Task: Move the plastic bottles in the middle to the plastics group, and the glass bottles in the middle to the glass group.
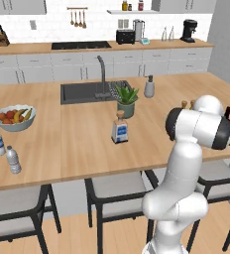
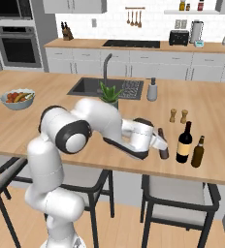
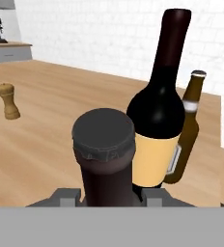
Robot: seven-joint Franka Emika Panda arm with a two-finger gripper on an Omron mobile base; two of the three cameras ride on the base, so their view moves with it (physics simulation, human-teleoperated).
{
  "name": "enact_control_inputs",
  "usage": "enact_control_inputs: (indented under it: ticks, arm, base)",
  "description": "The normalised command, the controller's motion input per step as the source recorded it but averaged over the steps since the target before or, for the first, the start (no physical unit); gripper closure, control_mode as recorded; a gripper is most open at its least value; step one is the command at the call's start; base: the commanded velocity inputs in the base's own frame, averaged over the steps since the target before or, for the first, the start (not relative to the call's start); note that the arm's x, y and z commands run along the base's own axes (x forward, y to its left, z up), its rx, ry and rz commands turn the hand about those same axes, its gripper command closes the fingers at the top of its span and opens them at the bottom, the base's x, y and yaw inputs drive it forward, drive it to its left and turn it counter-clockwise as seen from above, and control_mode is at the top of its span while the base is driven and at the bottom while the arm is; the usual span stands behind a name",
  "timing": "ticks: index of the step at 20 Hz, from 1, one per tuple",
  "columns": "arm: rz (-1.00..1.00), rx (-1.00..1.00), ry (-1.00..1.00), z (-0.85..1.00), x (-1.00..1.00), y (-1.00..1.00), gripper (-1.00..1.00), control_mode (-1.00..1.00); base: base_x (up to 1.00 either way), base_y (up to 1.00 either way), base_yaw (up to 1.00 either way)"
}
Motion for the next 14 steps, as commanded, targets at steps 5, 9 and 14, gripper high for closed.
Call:
enact_control_inputs:
  ticks: [5, 9, 14]
  arm:
    - [-0.04, 0.15, 0.00, -0.08, 0.13, -0.15, 1.00, -1.00]
    - [-0.01, 0.19, 0.00, -0.09, 0.12, -0.10, 1.00, -1.00]
    - [0.00, 0.13, 0.00, -0.16, 0.12, -0.13, 1.00, -1.00]
  base:
    - [0.00, 0.00, 0.00]
    - [0.00, 0.00, 0.00]
    - [0.00, 0.00, 0.00]
